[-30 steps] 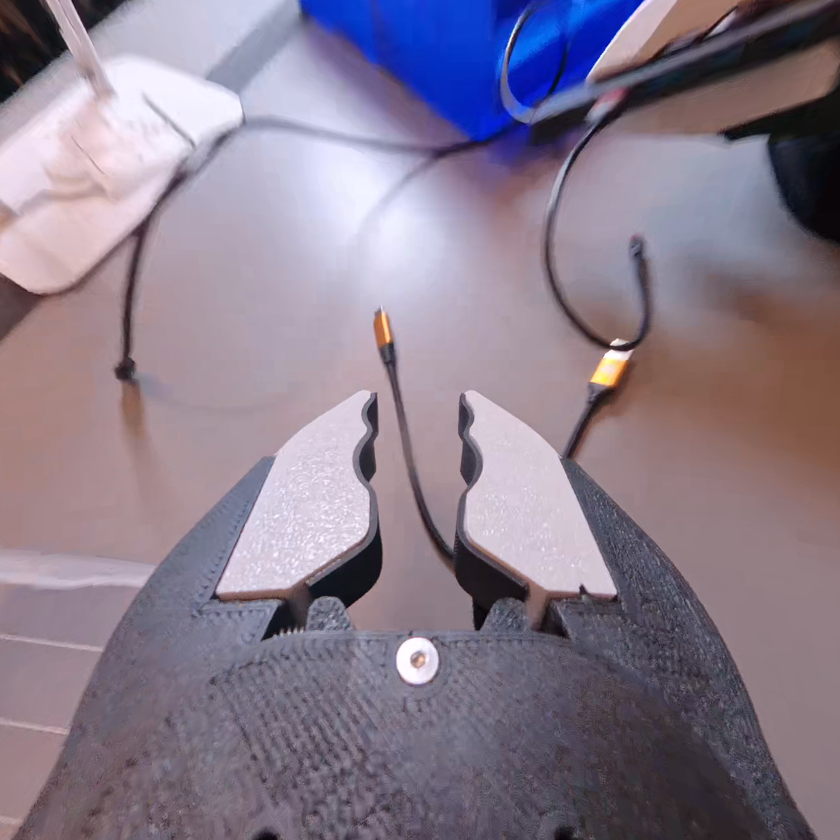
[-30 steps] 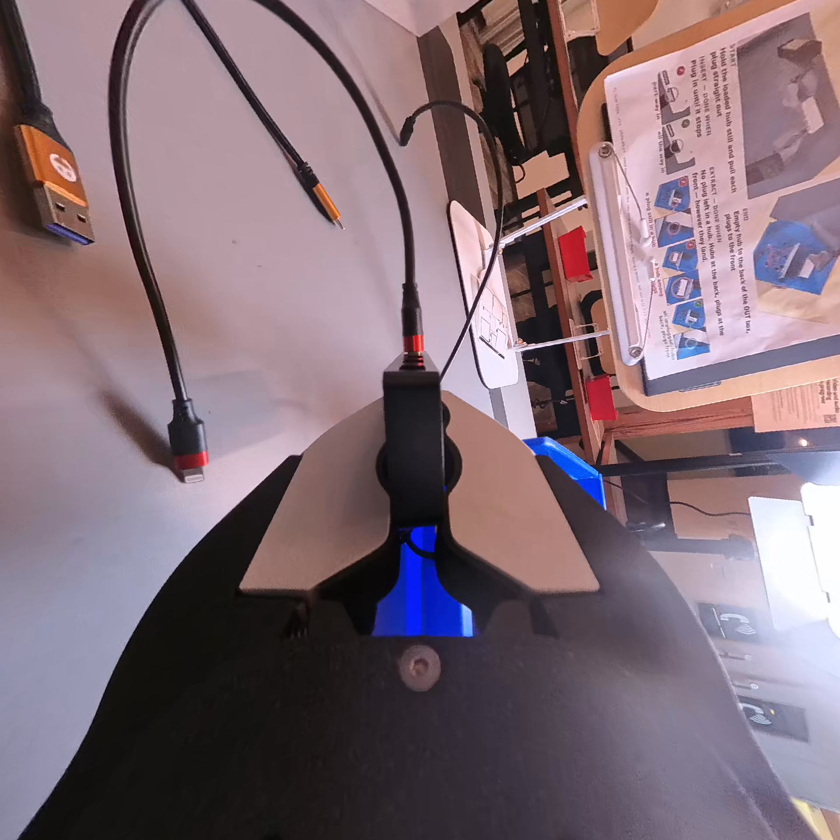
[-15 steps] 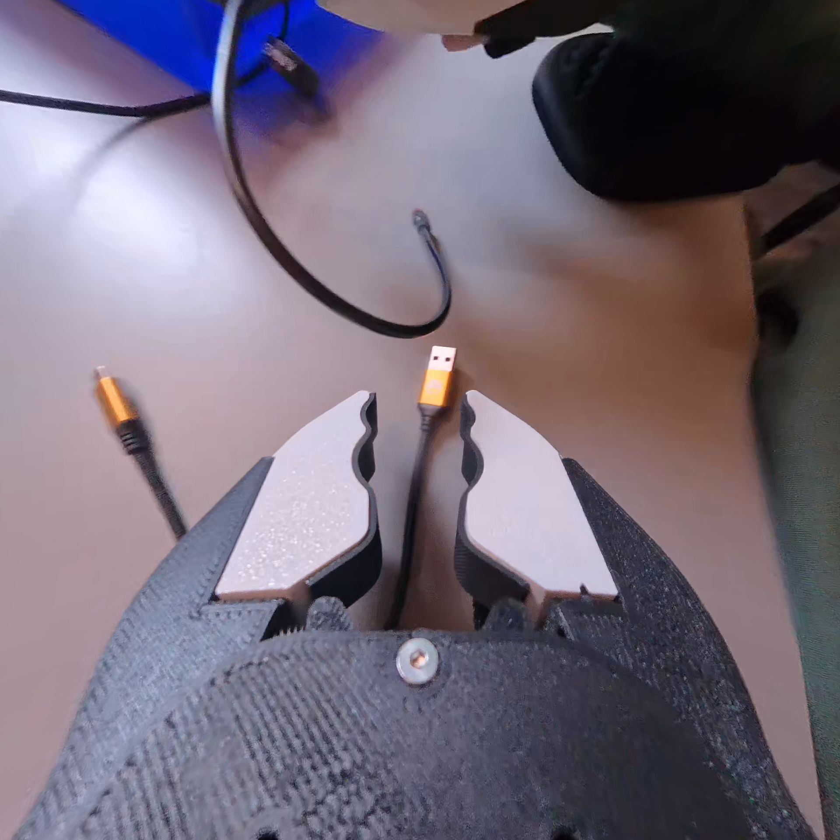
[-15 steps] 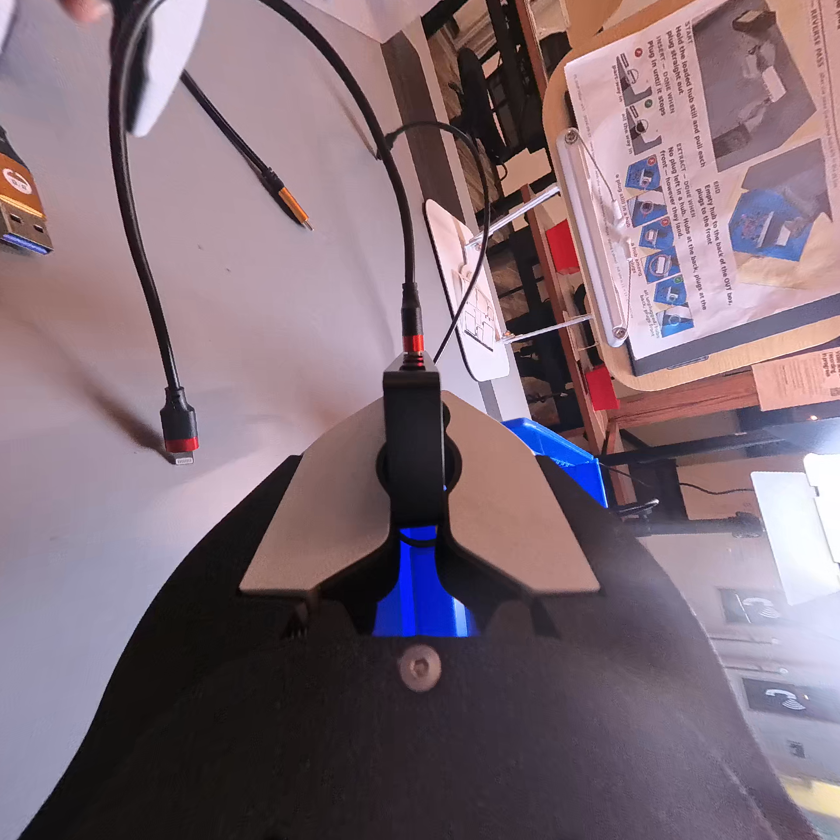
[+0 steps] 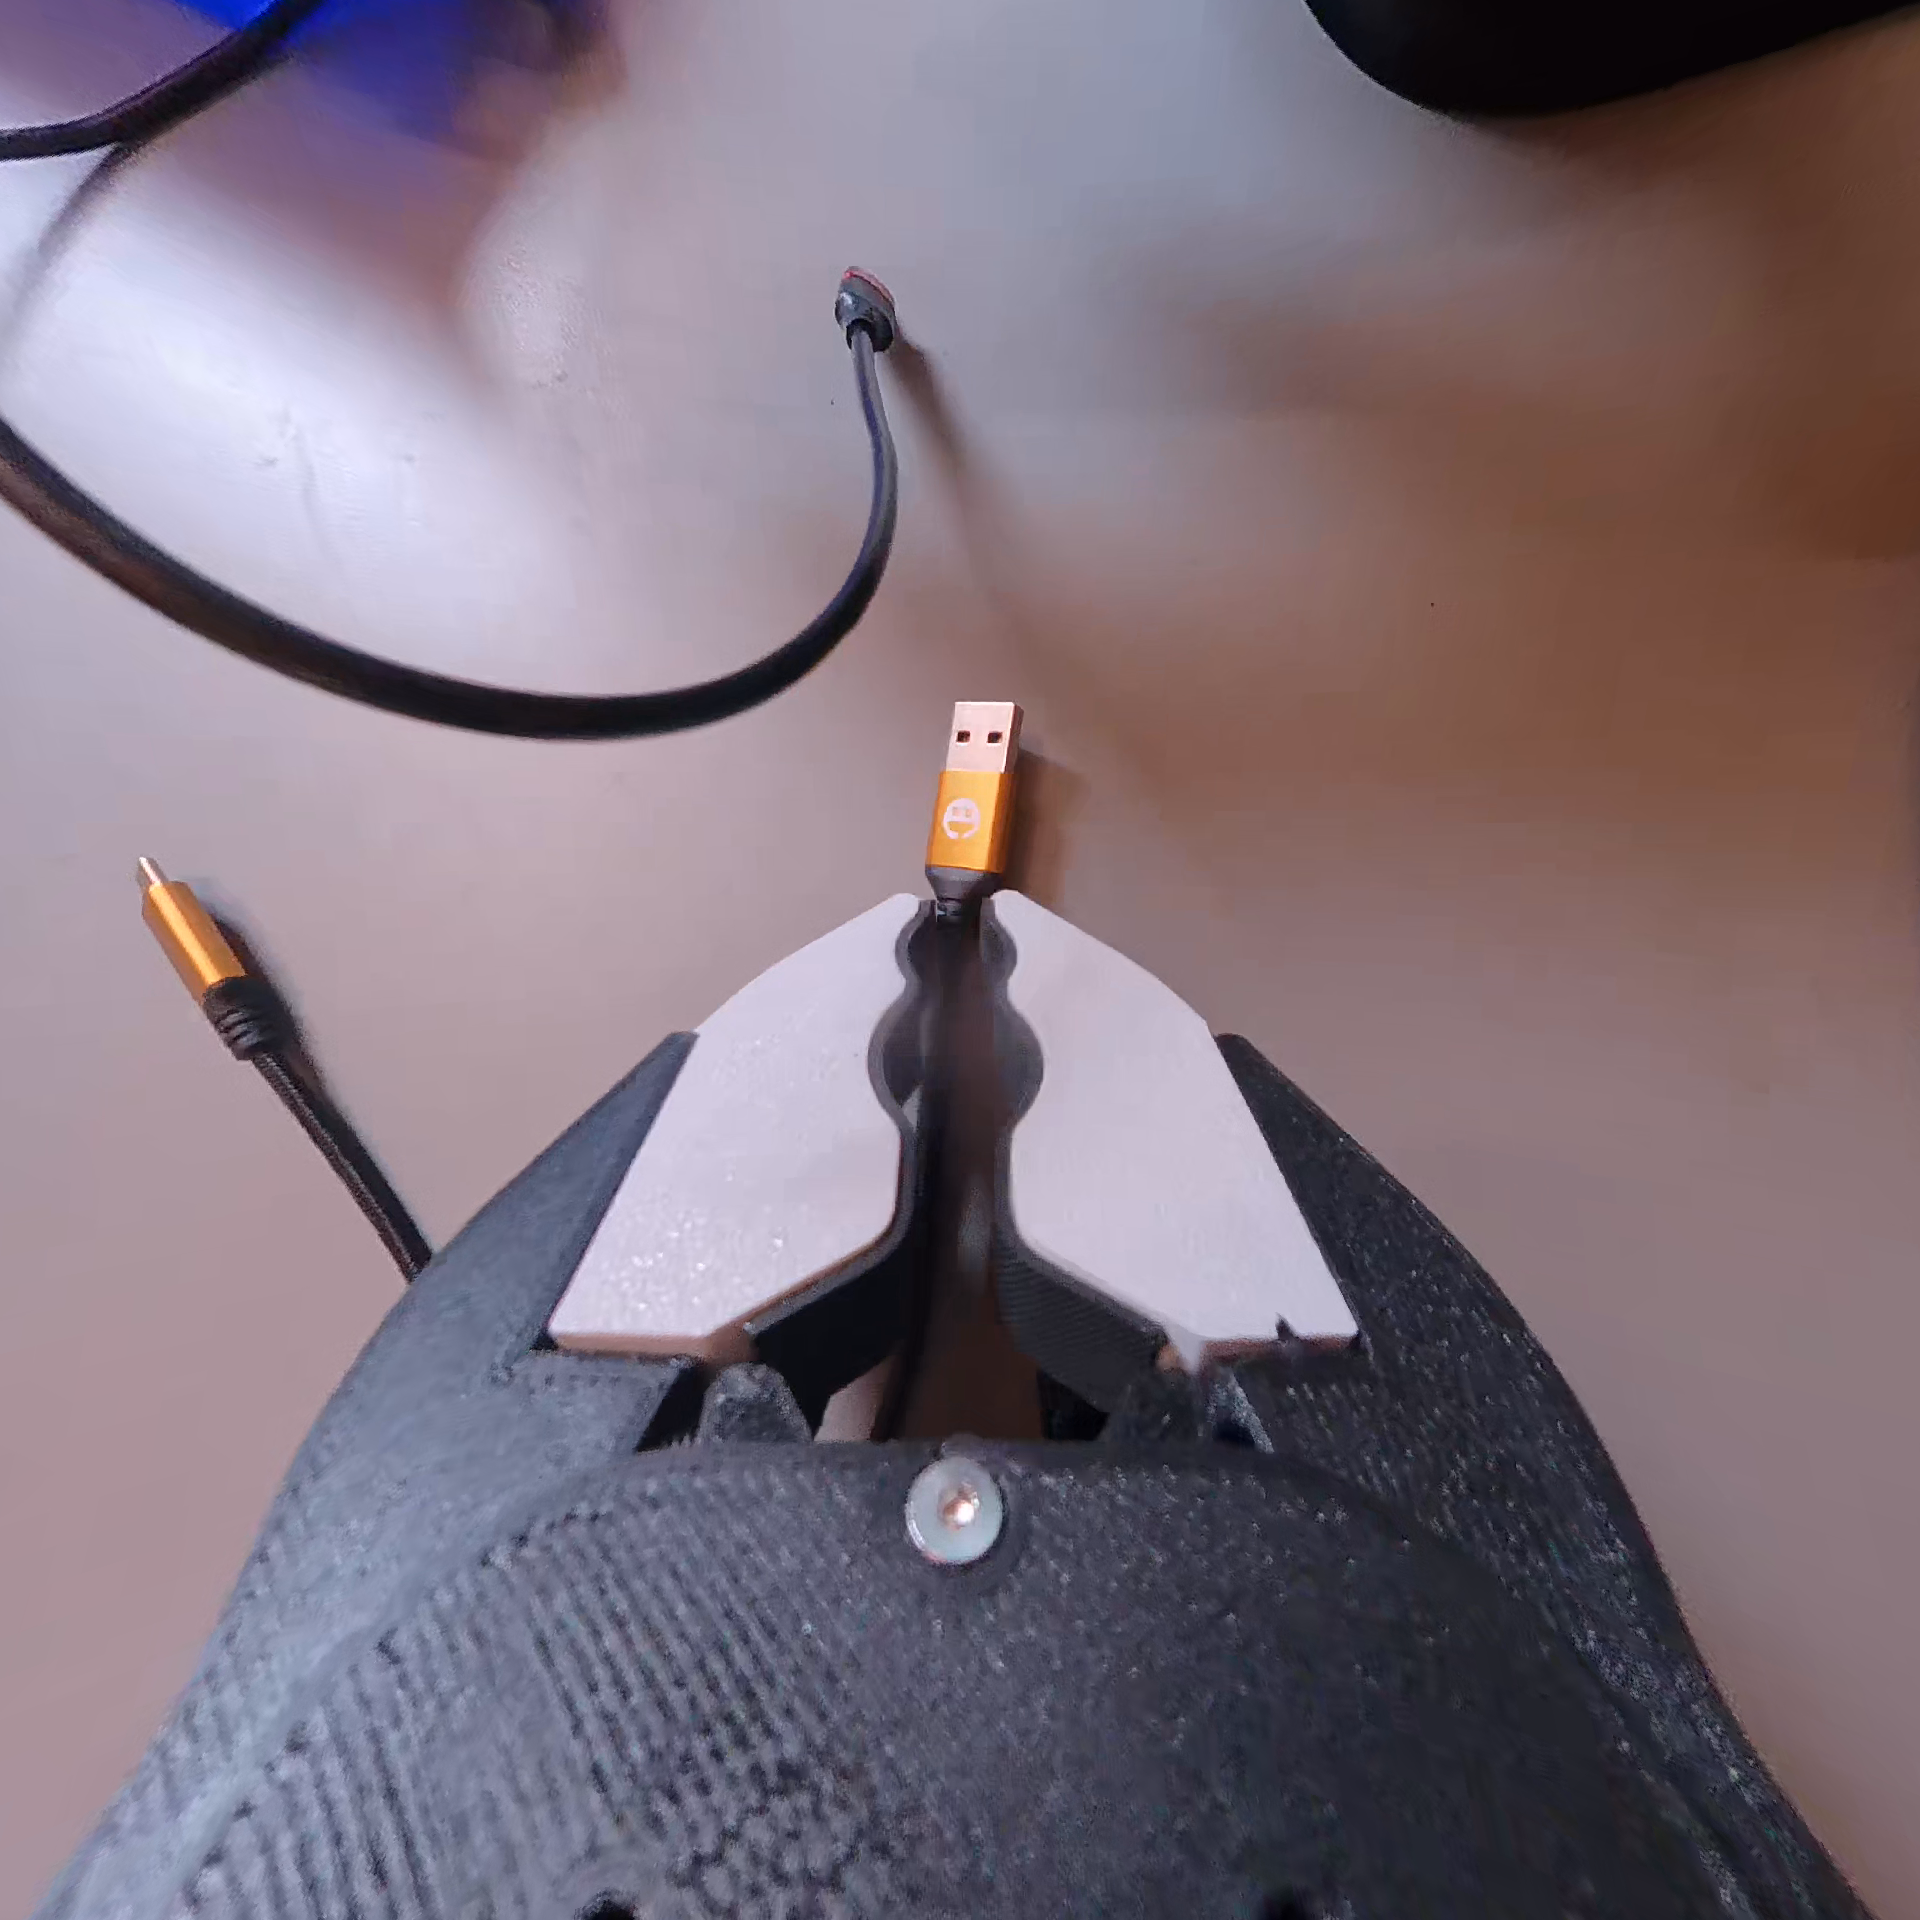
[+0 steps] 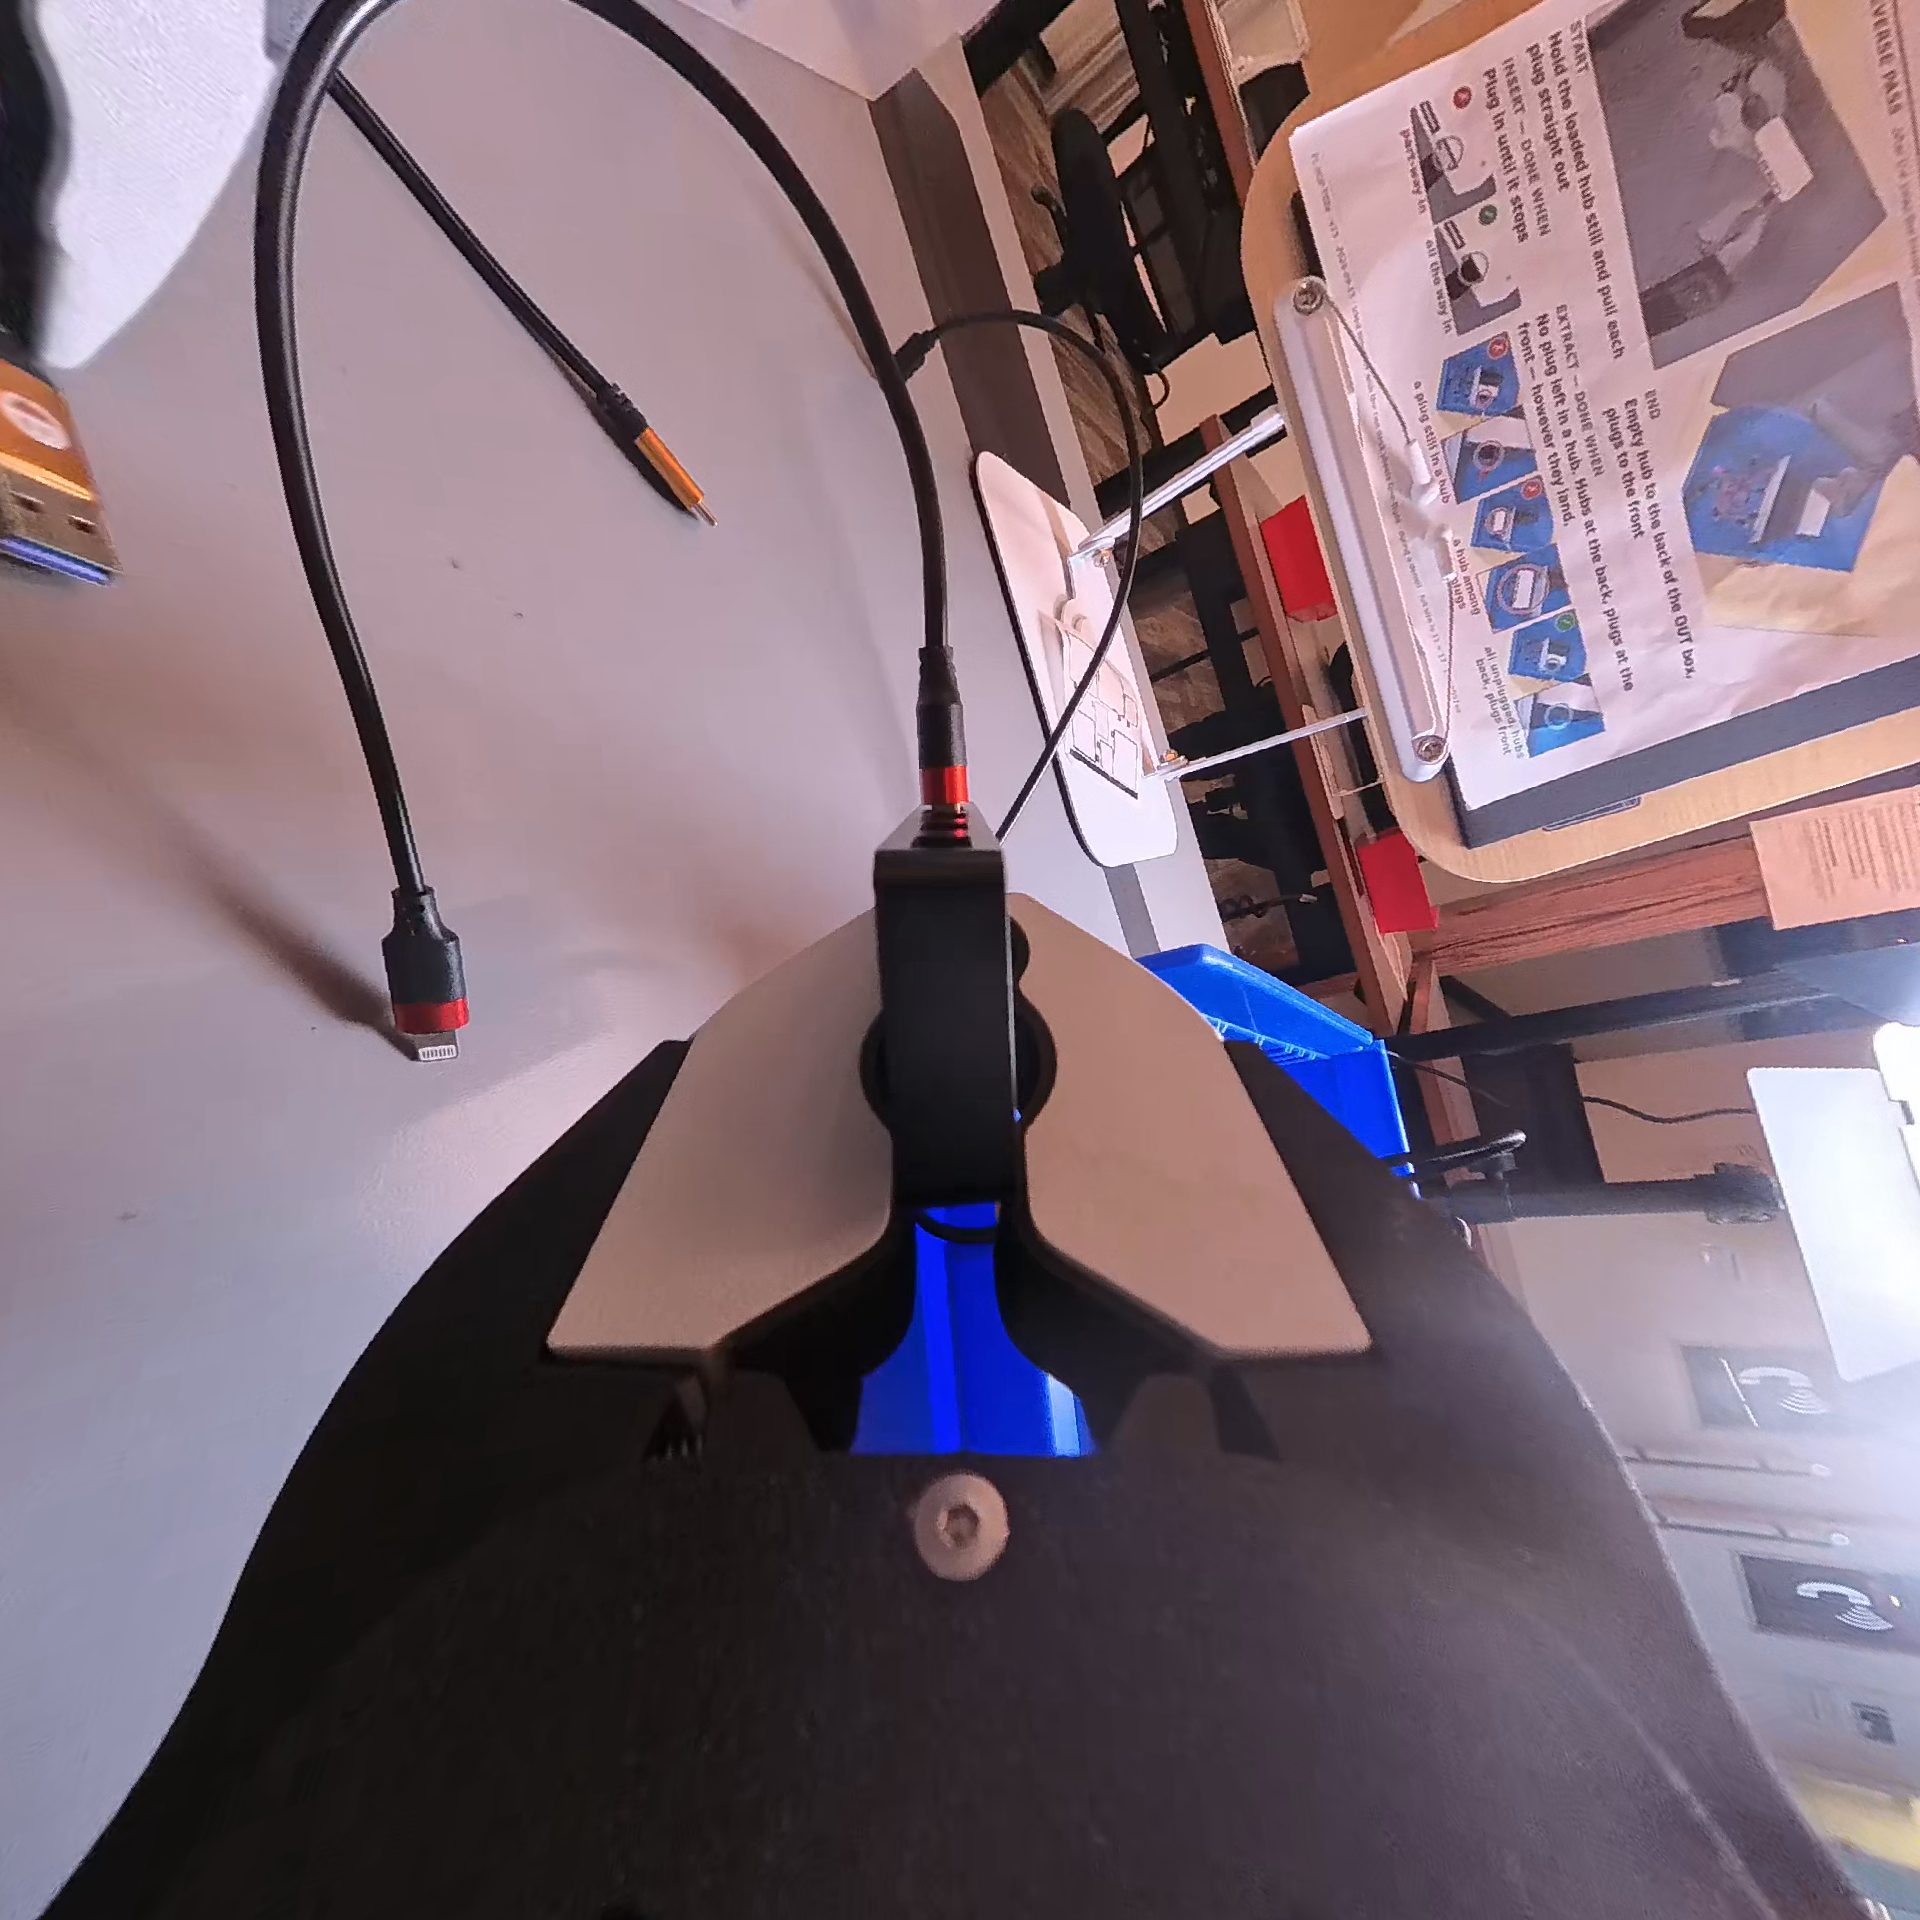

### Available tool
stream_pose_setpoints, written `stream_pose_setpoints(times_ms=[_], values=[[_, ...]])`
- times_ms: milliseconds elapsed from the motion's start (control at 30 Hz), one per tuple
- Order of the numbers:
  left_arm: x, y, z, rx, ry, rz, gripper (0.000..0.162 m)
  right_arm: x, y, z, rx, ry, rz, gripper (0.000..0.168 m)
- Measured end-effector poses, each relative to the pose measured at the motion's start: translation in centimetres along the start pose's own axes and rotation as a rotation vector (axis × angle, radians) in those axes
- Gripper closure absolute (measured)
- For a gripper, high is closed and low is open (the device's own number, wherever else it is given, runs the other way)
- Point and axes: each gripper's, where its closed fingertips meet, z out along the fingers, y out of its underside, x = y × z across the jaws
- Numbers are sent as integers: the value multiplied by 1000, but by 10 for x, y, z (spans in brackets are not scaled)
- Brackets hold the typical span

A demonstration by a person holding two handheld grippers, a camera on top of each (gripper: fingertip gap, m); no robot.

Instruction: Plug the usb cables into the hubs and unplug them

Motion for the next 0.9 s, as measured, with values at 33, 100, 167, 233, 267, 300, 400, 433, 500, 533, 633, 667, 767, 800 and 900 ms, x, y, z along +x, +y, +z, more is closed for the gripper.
stream_pose_setpoints(times_ms=[33,100,167,233,267,300,400,433,500,533,633,667,767,800,900], values=[[0,0,0,3,0,-1,154,-1,0,0,1,-3,-1,155],[-1,0,0,6,-4,0,154,-2,0,1,0,-7,-7,155],[-3,3,-2,-6,-24,1,155,-4,1,2,-4,-9,-15,155],[-6,4,-13,-6,-46,11,155,-6,2,3,-13,-13,-26,155],[-4,1,-22,8,-43,3,155,-8,3,4,-22,-14,-39,155],[-2,-4,-34,23,-40,0,155,-9,5,5,-32,-16,-55,155],[1,-27,-66,80,-66,12,155,-18,5,9,-50,-35,-104,155],[3,-36,-72,95,-69,16,155,-22,5,11,-55,-42,-123,155],[1,-46,-69,72,-84,24,155,-30,2,16,-60,-60,-163,155],[-2,-47,-63,45,-96,26,155,-35,0,17,-60,-69,-182,155],[-7,-50,-40,-18,-85,7,155,-48,-9,18,-51,-82,-240,155],[-9,-50,-33,-41,-87,3,155,-52,-13,18,-46,-86,-250,156],[-17,-48,-22,-87,-107,-12,155,-57,-19,17,-39,-78,-291,156],[-18,-48,-21,-90,-103,-17,155,-59,-21,17,-40,-76,-305,155],[-18,-49,-19,-80,-92,-34,155,-61,-23,18,-45,-61,-352,156]])
